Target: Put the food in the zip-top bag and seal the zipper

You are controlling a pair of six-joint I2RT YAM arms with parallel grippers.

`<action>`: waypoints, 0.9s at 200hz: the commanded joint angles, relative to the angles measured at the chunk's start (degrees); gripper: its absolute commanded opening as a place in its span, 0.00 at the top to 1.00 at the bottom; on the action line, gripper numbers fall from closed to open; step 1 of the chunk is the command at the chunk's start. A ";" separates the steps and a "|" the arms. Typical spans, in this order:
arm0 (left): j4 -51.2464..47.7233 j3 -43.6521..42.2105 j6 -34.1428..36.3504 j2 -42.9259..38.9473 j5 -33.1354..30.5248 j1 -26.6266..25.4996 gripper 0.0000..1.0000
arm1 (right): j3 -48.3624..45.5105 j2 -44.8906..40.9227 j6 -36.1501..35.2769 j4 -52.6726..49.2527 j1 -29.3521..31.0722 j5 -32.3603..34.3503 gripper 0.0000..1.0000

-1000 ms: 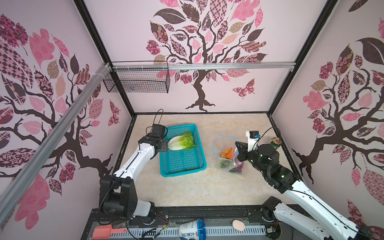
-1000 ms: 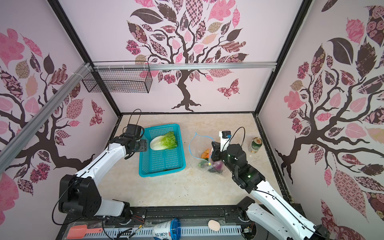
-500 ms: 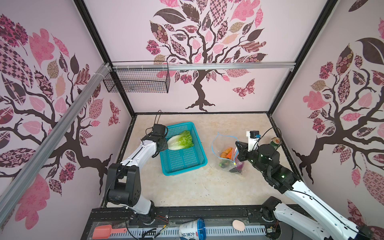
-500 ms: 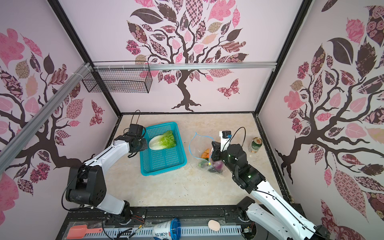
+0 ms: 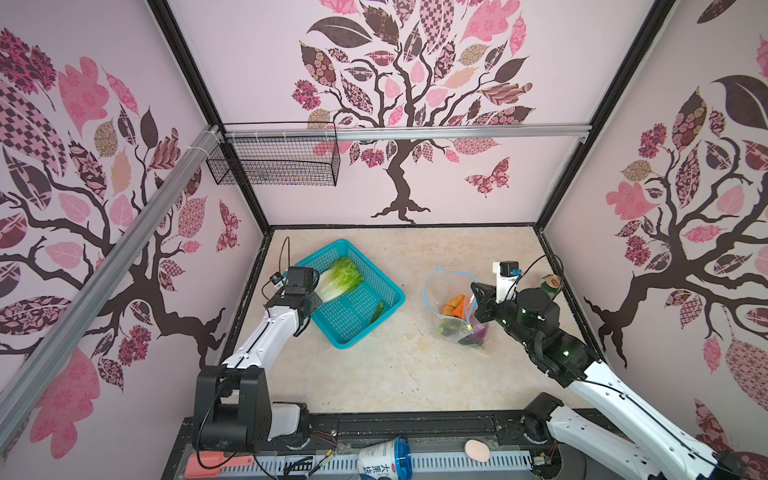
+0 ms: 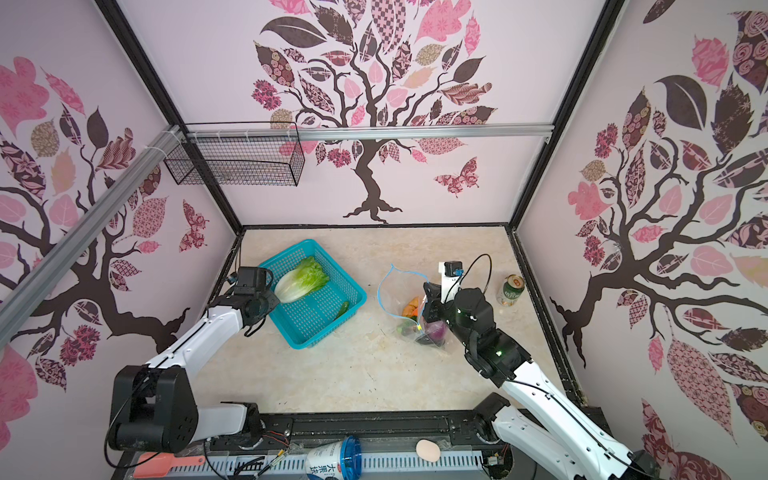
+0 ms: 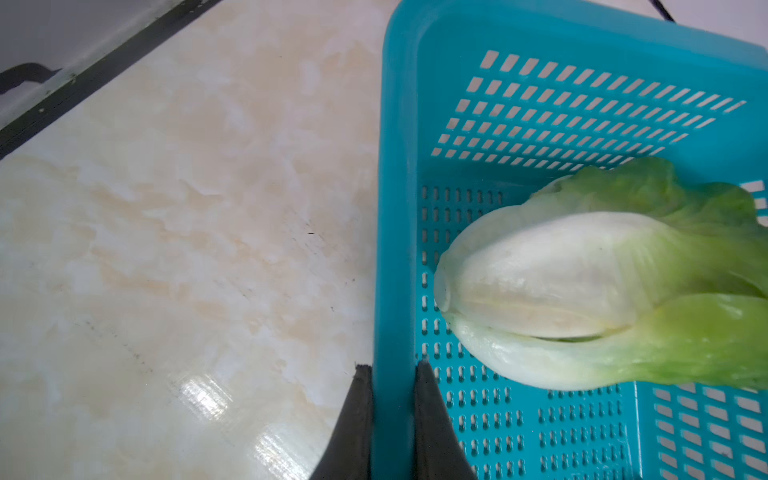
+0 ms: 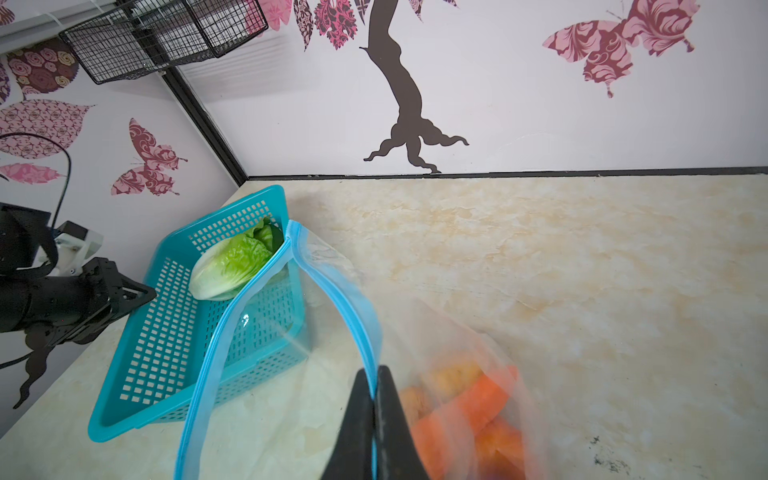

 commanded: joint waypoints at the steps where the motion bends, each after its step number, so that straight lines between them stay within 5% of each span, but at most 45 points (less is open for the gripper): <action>1: 1.41 -4.13 -9.14 -2.46 -0.58 0.71 0.79 | -0.33 -0.79 -0.37 0.66 -0.32 0.25 1.00; 27: -0.85 -3.78 -7.72 -5.79 1.02 0.70 0.32 | -0.26 -0.68 -0.34 0.68 -0.31 0.32 1.00; 46: -3.45 -2.55 -3.24 -9.50 0.54 0.70 0.18 | -0.24 -0.59 -0.33 0.63 -0.31 0.29 1.00; 112: -5.32 2.25 16.72 -19.10 8.29 -4.92 0.24 | -0.34 -0.36 -0.23 0.81 -0.25 -0.01 1.00; 180: 0.39 8.64 26.19 -5.81 29.12 -11.05 0.29 | -0.28 -0.50 -0.36 0.21 -0.30 0.08 1.00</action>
